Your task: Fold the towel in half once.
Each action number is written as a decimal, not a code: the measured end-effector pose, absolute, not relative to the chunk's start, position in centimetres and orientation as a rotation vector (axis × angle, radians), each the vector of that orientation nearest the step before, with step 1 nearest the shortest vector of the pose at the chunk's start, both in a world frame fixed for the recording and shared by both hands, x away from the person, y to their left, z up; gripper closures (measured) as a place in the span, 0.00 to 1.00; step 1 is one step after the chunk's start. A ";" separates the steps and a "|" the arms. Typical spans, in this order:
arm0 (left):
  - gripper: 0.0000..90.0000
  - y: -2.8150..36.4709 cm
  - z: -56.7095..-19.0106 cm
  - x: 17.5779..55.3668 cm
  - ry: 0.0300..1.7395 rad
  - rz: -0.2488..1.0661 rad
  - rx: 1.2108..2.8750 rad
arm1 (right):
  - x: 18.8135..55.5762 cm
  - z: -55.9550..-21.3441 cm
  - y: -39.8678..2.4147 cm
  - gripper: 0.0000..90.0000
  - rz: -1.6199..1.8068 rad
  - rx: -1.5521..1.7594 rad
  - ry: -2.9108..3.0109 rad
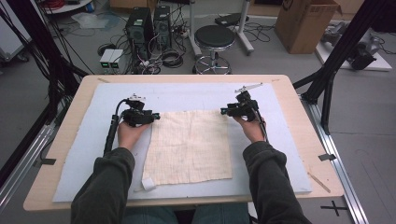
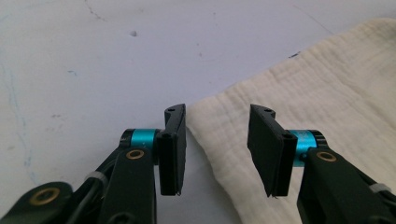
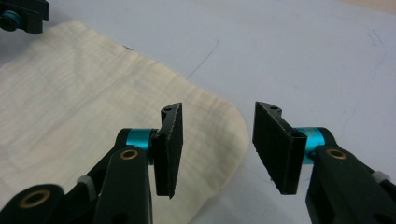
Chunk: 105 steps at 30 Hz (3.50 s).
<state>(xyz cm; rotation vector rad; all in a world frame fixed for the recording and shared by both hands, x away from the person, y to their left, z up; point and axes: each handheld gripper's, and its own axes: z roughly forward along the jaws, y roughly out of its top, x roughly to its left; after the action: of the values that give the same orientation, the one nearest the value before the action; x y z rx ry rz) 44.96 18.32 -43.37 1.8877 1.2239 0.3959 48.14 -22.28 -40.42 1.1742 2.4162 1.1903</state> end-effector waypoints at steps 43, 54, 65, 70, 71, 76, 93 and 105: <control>0.96 19.4 -39.1 41.2 1.058 0.430 1.832 | 45.6 -38.6 -23.4 0.94 1.406 1.100 2.444; 0.96 19.4 -39.2 39.4 0.993 0.432 1.886 | 44.0 -39.0 -23.4 0.94 1.427 1.051 2.481; 0.96 19.6 -39.1 38.2 0.961 0.431 1.888 | 43.0 -38.2 -23.4 0.94 1.459 1.001 2.490; 0.96 19.8 -39.0 37.5 0.952 0.431 1.881 | 42.5 -38.0 -23.4 0.94 1.463 0.990 2.505; 0.96 19.8 -38.9 37.3 0.948 0.429 1.880 | 42.3 -37.9 -23.3 0.94 1.464 0.989 2.511; 0.96 19.6 -38.4 36.5 0.908 0.438 1.888 | 41.4 -38.4 -23.5 0.94 1.478 0.966 2.507; 0.96 20.3 -38.7 33.2 0.853 0.457 1.923 | 38.3 -38.8 -24.1 0.94 1.518 0.910 2.515; 0.96 20.5 -40.0 30.6 0.825 0.438 1.943 | 36.0 -39.7 -23.9 0.94 1.510 0.862 2.560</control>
<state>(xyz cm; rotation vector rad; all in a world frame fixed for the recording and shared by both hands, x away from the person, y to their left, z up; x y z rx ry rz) 30.63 20.50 -40.02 1.9432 0.8253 0.4382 36.05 -23.91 -39.67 0.8617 2.5597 1.5100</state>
